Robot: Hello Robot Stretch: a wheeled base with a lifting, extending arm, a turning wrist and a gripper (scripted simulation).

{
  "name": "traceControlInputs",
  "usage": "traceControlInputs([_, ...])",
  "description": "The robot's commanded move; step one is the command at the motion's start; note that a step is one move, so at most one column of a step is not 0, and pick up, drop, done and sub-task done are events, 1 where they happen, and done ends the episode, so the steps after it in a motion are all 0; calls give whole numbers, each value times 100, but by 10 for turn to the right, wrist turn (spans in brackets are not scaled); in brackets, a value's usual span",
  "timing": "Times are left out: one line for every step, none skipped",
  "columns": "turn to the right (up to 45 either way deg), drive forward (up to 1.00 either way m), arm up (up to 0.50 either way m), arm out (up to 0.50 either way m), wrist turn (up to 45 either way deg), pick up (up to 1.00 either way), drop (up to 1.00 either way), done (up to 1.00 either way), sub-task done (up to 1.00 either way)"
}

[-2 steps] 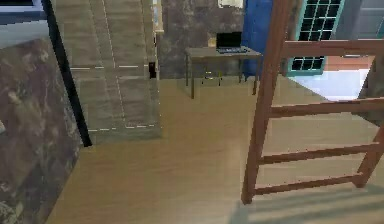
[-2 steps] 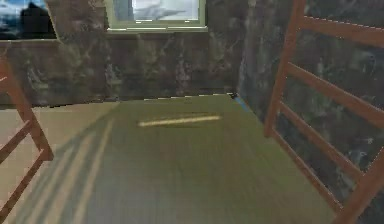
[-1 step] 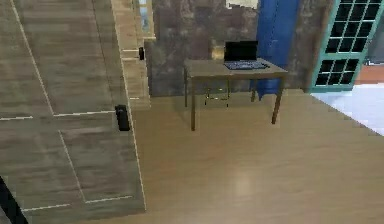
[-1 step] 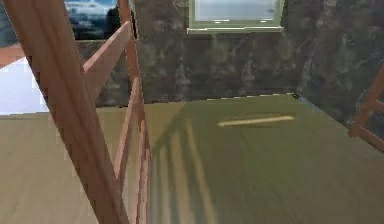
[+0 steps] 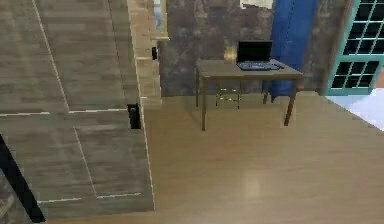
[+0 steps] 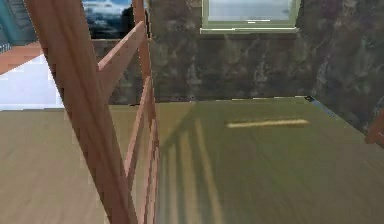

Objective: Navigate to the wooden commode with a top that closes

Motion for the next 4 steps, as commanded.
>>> traceControlInputs([0, 100, 0, 0, 0, 0, 0, 0, 0])
traceControlInputs([0, 30, 0, 0, 0, 0, 0, 0, 0])
traceControlInputs([-420, 0, 0, 0, 0, 0, 0, 0, 0])
traceControlInputs([0, 30, 0, 0, 0, 0, 0, 0, 0])
